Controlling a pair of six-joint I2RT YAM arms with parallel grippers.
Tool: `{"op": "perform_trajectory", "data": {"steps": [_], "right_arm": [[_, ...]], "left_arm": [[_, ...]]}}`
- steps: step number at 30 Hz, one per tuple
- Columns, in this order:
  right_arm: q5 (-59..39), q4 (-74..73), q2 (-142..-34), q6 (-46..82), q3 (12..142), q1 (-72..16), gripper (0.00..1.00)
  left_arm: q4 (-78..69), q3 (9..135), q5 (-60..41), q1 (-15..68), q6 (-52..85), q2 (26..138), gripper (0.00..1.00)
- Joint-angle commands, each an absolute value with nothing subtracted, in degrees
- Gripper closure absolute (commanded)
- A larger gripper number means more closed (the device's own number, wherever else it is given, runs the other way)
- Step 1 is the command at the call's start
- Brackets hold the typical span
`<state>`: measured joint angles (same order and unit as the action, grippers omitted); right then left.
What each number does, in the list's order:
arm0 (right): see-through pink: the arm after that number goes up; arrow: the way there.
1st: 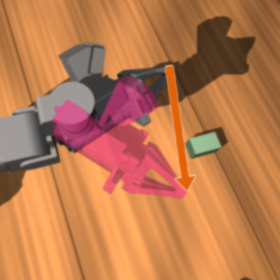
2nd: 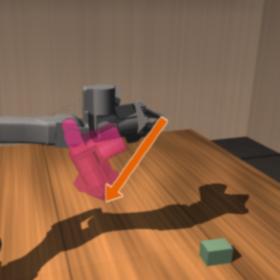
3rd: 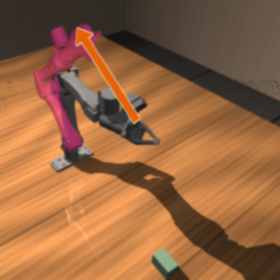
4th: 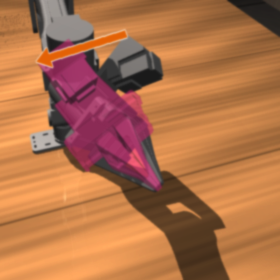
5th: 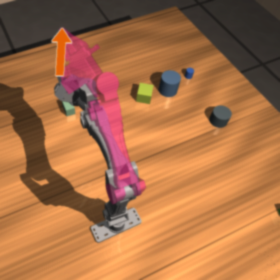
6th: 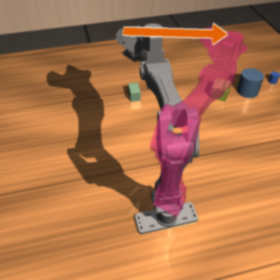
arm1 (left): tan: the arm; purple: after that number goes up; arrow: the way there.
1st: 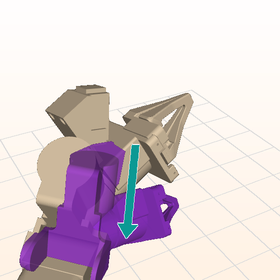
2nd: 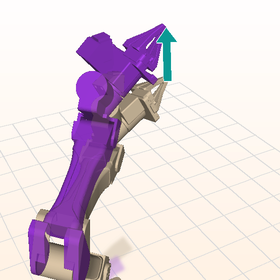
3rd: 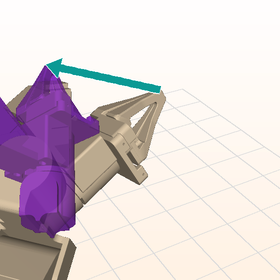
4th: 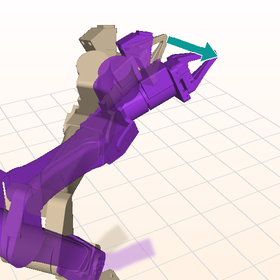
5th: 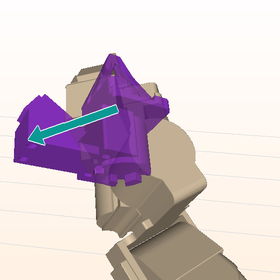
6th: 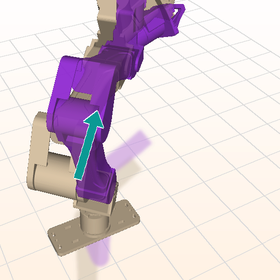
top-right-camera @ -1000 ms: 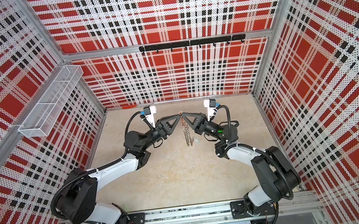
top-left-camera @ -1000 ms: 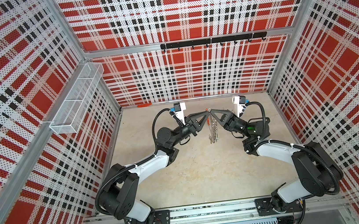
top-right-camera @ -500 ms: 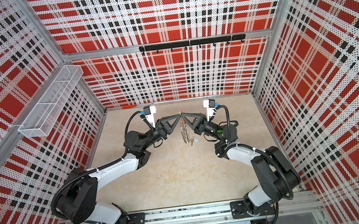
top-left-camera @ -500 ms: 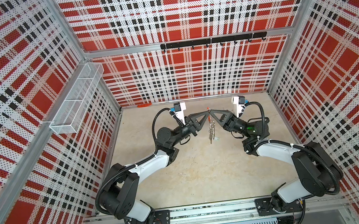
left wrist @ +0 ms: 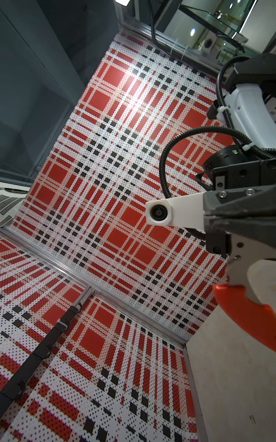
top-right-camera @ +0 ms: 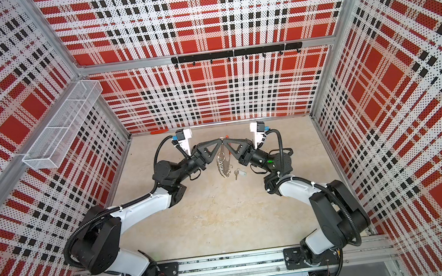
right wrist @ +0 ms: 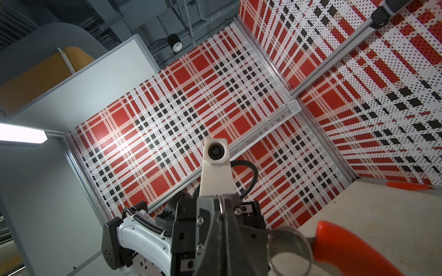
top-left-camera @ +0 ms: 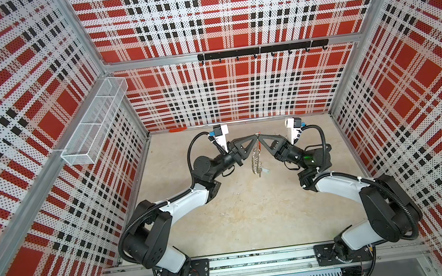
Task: Put the keys on the keyring
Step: 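Open the right gripper and release the plate while the left gripper holds it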
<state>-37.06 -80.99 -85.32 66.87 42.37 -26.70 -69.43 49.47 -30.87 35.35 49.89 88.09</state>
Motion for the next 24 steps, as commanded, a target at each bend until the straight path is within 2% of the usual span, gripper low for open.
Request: {"op": "perform_trajectory", "data": {"steps": [1, 10, 11, 12, 14, 16, 17, 19, 21, 24], "right_arm": [[-37.9, -83.5, -85.4, 67.0, 44.1, -27.7, 1.00], [-35.2, -83.0, -85.1, 66.8, 43.5, -27.7, 1.00], [-35.0, -82.4, -84.8, 66.5, 43.5, -27.7, 0.97], [-34.9, -81.5, -84.4, 65.8, 43.4, -27.6, 0.83], [-35.0, -76.8, -82.0, 63.3, 42.6, -26.7, 0.75], [-35.4, -67.8, -77.5, 58.0, 41.1, -24.6, 0.64], [-34.8, -59.2, -74.0, 53.6, 40.4, -23.2, 0.56], [-29.0, -36.9, -67.4, 40.9, 41.1, -21.6, 0.47], [-17.1, -14.4, -62.4, 25.6, 44.4, -22.4, 0.44], [-5.6, -2.2, -61.0, 18.1, 45.2, -22.5, 0.43]], "left_arm": [[-69.5, 50.9, -31.7, 36.0, 49.7, 88.6, 1.00], [-66.9, 49.7, -30.7, 35.4, 48.5, 86.9, 1.00], [-66.7, 49.6, -30.8, 35.3, 48.4, 86.6, 1.00], [-66.1, 49.6, -31.1, 35.1, 48.2, 86.4, 1.00], [-63.5, 49.7, -31.8, 34.7, 46.5, 85.3, 1.00], [-58.7, 49.6, -31.8, 34.6, 43.7, 83.5, 1.00], [-56.0, 49.4, -31.9, 34.4, 41.8, 82.3, 1.00], [-50.5, 49.0, -31.8, 34.0, 38.5, 80.2, 1.00], [-46.8, 47.9, -31.6, 33.4, 35.9, 77.9, 1.00], [-43.3, 46.1, -31.5, 32.9, 33.9, 75.4, 1.00]]}}
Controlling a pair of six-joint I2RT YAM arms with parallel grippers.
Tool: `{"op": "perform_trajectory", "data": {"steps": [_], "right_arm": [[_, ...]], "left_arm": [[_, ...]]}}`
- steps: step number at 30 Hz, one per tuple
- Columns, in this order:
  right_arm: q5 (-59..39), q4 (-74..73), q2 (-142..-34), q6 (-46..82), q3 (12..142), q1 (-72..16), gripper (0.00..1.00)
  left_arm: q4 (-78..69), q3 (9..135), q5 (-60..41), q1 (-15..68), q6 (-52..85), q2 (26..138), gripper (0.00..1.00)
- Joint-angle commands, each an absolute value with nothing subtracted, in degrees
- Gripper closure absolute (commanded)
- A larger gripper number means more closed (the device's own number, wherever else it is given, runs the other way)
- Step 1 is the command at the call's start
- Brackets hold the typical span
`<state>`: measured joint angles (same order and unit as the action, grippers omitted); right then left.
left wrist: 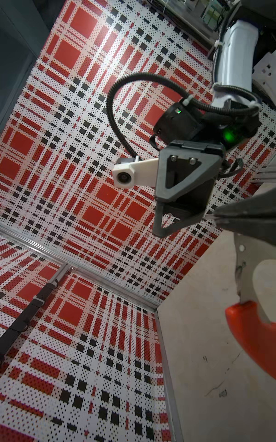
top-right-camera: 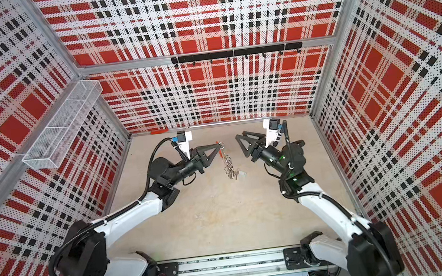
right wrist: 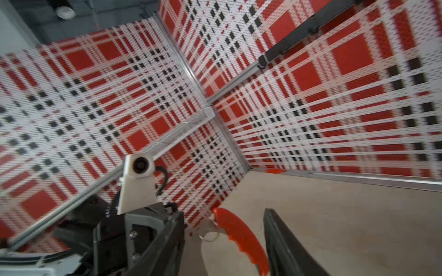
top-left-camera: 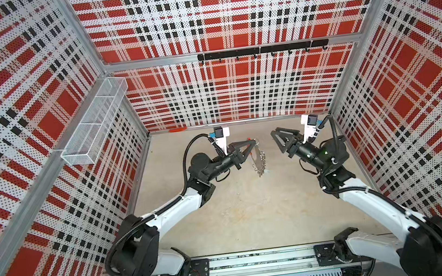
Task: Put the keys on the keyring
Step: 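Open the right gripper and release the plate while the left gripper holds it, then lower the right gripper over the green-tagged key on the table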
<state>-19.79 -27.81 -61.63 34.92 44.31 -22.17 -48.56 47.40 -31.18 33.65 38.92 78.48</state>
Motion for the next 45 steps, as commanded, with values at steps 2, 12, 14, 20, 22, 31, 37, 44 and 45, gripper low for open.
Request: {"op": "perform_trajectory", "data": {"steps": [2, 12, 14, 20, 22, 31, 37, 44, 45], "right_arm": [[-3.5, 0.9, -61.9, 16.4, 44.6, -22.4, 0.43], [-9.0, 1.1, -75.6, 13.9, 45.2, -22.4, 0.49], [-10.1, 1.9, -80.9, 14.2, 47.1, -22.3, 0.53], [-12.1, 3.3, -96.2, 12.7, 56.1, -22.1, 0.52], [-13.2, 3.8, -100.6, 13.0, 58.9, -21.5, 0.47], [-24.4, -2.2, -108.5, 22.2, 57.5, -19.4, 0.43], [-28.8, -12.8, -106.3, 29.9, 49.5, -23.4, 0.43], [-22.8, -12.9, -103.3, 32.6, 49.1, -26.0, 0.48], [-20.2, -11.7, -101.8, 32.2, 48.9, -26.0, 0.49]], "left_arm": [[-40.3, 45.3, -31.1, 32.9, 31.7, 74.1, 1.00], [-31.3, 42.7, -35.9, 30.4, 27.9, 70.3, 1.00], [-29.5, 42.6, -36.4, 30.5, 27.1, 69.8, 1.00], [-29.2, 41.3, -37.2, 30.2, 26.9, 69.1, 1.00], [-29.2, 41.1, -37.5, 30.3, 27.3, 69.0, 1.00], [-29.3, 40.2, -37.0, 30.3, 27.9, 68.0, 1.00], [-30.6, 40.7, -37.1, 30.8, 28.2, 69.9, 1.00], [-30.8, 41.7, -37.1, 31.9, 28.6, 70.9, 1.00], [-30.8, 41.5, -37.0, 32.0, 28.6, 70.6, 1.00]]}}
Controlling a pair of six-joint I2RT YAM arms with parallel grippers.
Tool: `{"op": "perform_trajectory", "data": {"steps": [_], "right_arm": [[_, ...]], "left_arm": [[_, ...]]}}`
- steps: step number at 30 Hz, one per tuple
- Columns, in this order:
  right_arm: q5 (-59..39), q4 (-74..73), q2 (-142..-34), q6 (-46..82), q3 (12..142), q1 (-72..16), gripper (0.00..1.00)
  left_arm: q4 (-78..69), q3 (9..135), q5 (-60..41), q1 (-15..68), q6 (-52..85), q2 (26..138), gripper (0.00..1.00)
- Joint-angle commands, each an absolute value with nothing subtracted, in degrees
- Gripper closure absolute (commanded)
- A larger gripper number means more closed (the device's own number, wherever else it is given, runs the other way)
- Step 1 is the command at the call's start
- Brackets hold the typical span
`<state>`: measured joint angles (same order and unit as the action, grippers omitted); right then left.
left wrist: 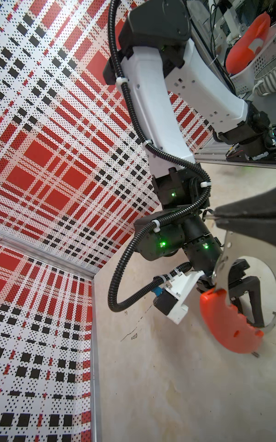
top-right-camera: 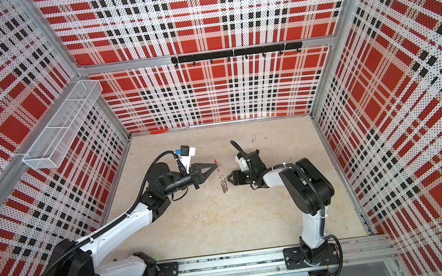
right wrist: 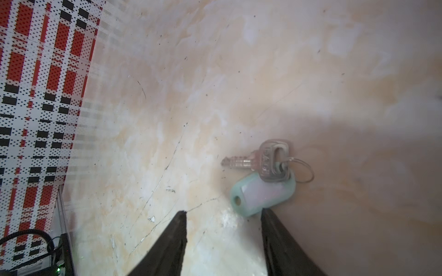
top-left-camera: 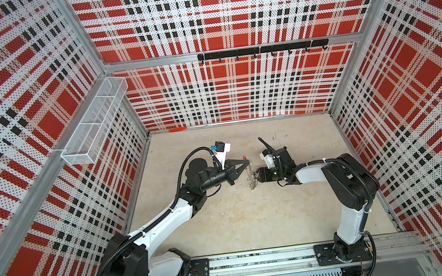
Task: Put the keys on the keyring
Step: 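Lower the right gripper over the green-tagged key on the table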
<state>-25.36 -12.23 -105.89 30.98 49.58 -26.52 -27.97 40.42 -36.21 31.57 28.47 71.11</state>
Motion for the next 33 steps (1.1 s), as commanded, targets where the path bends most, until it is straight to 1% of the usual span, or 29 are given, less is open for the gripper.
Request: {"op": "perform_trajectory", "data": {"steps": [1, 5, 7, 9, 12, 17, 22, 27, 33], "right_arm": [[-18.2, -11.1, -100.3, 29.7, 48.4, -26.1, 0.50], [-11.0, -9.6, -96.4, 23.0, 47.6, -26.1, 0.53], [-9.3, -9.0, -96.7, 18.5, 48.1, -26.0, 0.53], [-8.9, -7.6, -98.4, 14.0, 49.8, -25.9, 0.50], [-12.9, -5.5, -102.2, 9.7, 53.3, -25.0, 0.45], [-21.2, -2.9, -108.2, 7.7, 58.1, -23.6, 0.43], [-26.7, -5.0, -110.4, 8.5, 58.2, -23.2, 0.43], [-32.7, -10.9, -110.7, 13.1, 55.6, -22.5, 0.45], [-35.1, -14.9, -110.8, 15.7, 53.2, -22.0, 0.49]], "left_arm": [[-30.7, 41.4, -36.9, 32.1, 28.6, 70.3, 1.00], [-30.8, 41.0, -36.5, 31.9, 28.6, 69.6, 1.00], [-30.8, 41.1, -36.5, 31.9, 28.6, 69.6, 1.00], [-30.8, 41.2, -36.8, 31.9, 28.6, 69.7, 1.00], [-30.8, 41.4, -37.0, 32.0, 28.7, 69.8, 1.00], [-30.8, 41.6, -37.2, 31.9, 29.0, 69.4, 1.00], [-30.8, 41.8, -37.2, 31.9, 29.2, 69.1, 1.00], [-30.8, 42.1, -37.2, 32.0, 29.4, 69.5, 1.00], [-30.8, 42.5, -37.4, 32.3, 29.4, 69.8, 1.00]]}}
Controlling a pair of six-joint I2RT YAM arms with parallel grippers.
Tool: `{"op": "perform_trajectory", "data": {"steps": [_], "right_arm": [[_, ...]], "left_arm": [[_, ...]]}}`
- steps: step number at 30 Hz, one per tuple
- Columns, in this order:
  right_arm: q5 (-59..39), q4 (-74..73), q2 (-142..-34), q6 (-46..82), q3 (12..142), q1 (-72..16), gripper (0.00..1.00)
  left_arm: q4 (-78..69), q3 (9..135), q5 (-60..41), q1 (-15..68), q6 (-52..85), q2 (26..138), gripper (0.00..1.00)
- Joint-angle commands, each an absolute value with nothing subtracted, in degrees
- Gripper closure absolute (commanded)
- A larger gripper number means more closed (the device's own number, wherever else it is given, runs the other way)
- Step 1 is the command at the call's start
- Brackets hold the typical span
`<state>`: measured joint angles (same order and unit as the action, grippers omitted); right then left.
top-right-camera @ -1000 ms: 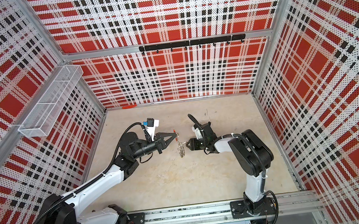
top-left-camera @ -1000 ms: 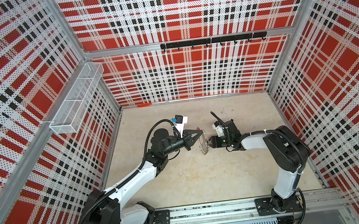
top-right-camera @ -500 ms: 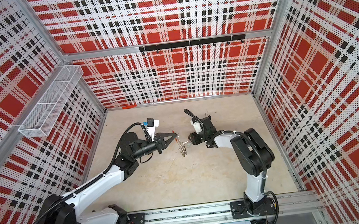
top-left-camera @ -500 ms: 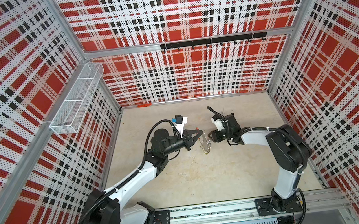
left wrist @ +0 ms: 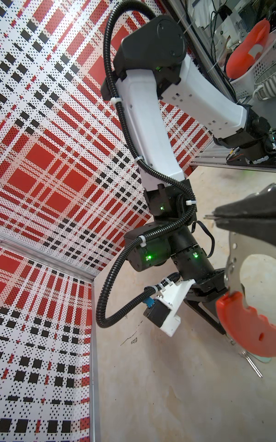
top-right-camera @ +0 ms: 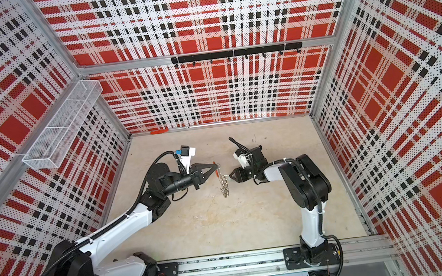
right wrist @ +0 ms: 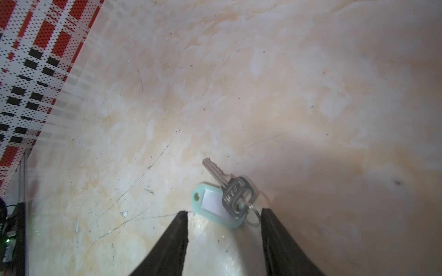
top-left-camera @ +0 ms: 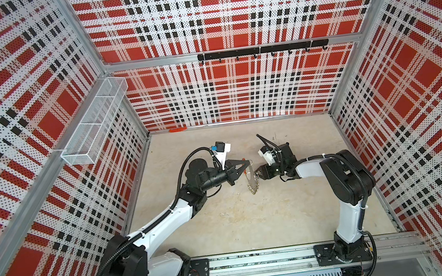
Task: Put the keys on the keyring
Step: 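Lower the right gripper over the green-tagged key on the table, then close the right gripper on the key's metal ring and lift it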
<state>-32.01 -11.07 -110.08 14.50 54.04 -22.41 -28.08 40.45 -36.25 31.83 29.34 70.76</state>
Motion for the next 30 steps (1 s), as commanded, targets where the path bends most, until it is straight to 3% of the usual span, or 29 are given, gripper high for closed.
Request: {"op": "perform_trajectory", "data": {"steps": [1, 13, 22, 30], "right_arm": [[-35.1, -15.2, -110.7, 15.6, 52.8, -21.9, 0.50], [-31.0, -16.3, -110.1, 14.1, 50.4, -21.8, 0.54], [-29.8, -16.7, -110.2, 13.0, 49.8, -22.0, 0.68], [-29.6, -18.0, -110.1, 13.1, 49.0, -22.7, 0.73]], "left_arm": [[-30.8, 42.5, -37.3, 32.3, 29.4, 69.7, 1.00], [-30.8, 43.0, -37.3, 32.5, 29.4, 70.2, 1.00], [-30.8, 43.3, -37.3, 32.5, 29.4, 70.6, 1.00], [-30.8, 43.4, -37.4, 32.5, 29.4, 70.4, 1.00]]}}
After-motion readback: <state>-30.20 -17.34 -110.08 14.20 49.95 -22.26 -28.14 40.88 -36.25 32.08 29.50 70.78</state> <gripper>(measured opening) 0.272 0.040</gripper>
